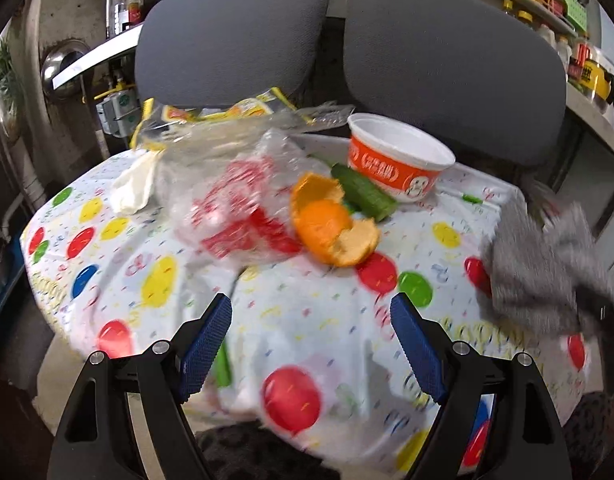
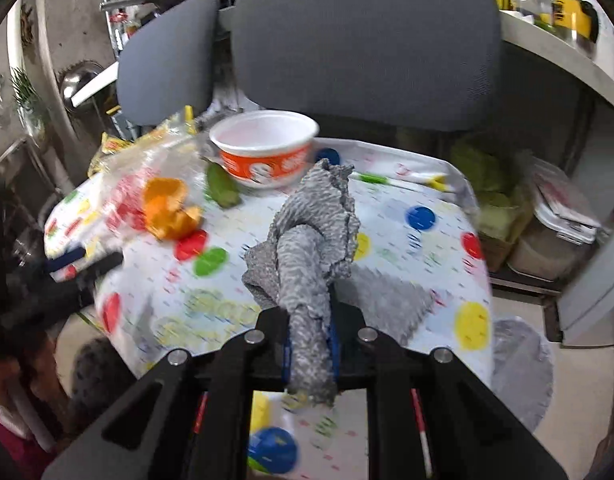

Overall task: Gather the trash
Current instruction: 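Grasp the grey cloth with the right tool while the left tool grasps the orange peel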

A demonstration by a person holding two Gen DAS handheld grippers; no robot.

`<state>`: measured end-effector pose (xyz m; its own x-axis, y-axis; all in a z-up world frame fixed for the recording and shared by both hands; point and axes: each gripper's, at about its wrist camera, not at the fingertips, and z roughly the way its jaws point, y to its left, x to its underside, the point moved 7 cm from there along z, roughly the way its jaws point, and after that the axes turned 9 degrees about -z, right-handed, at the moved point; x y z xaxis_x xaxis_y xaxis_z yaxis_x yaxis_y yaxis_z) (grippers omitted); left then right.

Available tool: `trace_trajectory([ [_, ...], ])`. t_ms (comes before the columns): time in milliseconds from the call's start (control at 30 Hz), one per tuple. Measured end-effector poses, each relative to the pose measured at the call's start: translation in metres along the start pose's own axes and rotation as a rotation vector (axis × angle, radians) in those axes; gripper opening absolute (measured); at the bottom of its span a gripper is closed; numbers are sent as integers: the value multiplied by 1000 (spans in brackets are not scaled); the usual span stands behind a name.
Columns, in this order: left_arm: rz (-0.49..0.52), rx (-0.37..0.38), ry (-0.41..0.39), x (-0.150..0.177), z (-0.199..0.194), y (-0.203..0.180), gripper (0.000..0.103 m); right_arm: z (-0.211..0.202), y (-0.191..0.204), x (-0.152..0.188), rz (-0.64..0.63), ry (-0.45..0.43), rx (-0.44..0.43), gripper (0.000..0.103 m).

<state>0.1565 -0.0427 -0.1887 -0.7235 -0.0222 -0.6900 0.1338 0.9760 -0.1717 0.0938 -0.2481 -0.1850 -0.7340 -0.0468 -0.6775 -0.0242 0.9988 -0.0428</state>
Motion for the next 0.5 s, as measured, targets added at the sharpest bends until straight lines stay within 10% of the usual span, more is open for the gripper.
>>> trace_trajectory([
  [300, -86, -73, 55, -26, 63, -9, 70, 11, -7, 13, -8, 8, -25, 13],
  [500, -56, -58, 43, -26, 65, -19, 33, 16, -11, 13, 0, 16, -40, 13],
])
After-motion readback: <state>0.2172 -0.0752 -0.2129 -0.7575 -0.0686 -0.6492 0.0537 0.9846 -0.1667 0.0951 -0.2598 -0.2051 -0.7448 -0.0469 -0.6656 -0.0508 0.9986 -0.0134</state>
